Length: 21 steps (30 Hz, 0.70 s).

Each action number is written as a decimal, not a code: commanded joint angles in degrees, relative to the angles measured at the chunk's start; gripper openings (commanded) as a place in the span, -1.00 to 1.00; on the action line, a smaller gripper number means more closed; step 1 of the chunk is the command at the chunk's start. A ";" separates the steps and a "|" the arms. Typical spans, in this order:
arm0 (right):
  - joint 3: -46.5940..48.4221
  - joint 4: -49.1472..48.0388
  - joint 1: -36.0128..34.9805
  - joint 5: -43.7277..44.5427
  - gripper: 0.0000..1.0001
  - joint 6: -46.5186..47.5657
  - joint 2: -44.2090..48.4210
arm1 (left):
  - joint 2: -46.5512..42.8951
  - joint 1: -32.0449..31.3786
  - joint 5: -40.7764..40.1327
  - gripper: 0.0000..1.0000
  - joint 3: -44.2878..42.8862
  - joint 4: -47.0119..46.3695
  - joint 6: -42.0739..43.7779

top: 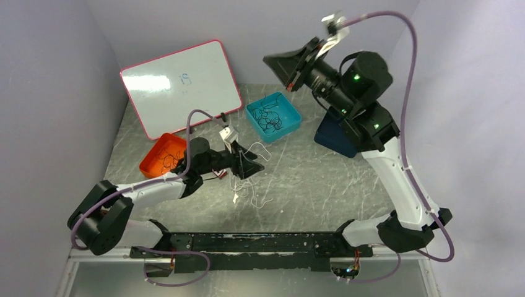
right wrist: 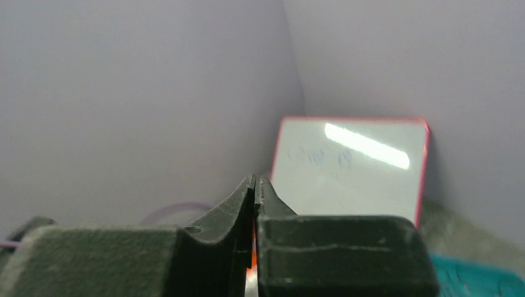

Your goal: Untangle the cables

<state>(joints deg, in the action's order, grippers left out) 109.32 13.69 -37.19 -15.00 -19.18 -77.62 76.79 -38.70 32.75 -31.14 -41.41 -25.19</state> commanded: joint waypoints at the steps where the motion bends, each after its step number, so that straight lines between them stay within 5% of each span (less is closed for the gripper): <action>1: -8.78 10.31 0.09 3.47 -0.75 7.61 3.54 | -4.26 -0.29 -1.87 -0.86 -3.32 3.78 3.14; 4: -14.73 16.00 0.07 -0.30 -0.26 12.78 5.27 | -5.96 -0.34 -1.82 -0.86 -4.84 6.71 4.63; 8: -20.70 21.02 0.05 -7.84 0.04 17.37 6.18 | -7.95 -0.32 -1.88 -0.86 -5.86 8.63 6.14; 21: -27.26 26.66 0.09 -19.74 0.20 24.11 5.76 | -10.12 -0.32 -2.03 -0.86 -5.87 10.55 6.05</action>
<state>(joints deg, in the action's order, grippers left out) 83.00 38.61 -37.19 -31.55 2.50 -72.99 68.01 -38.72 31.22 -35.31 -31.11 -20.23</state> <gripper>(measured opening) 0.600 0.715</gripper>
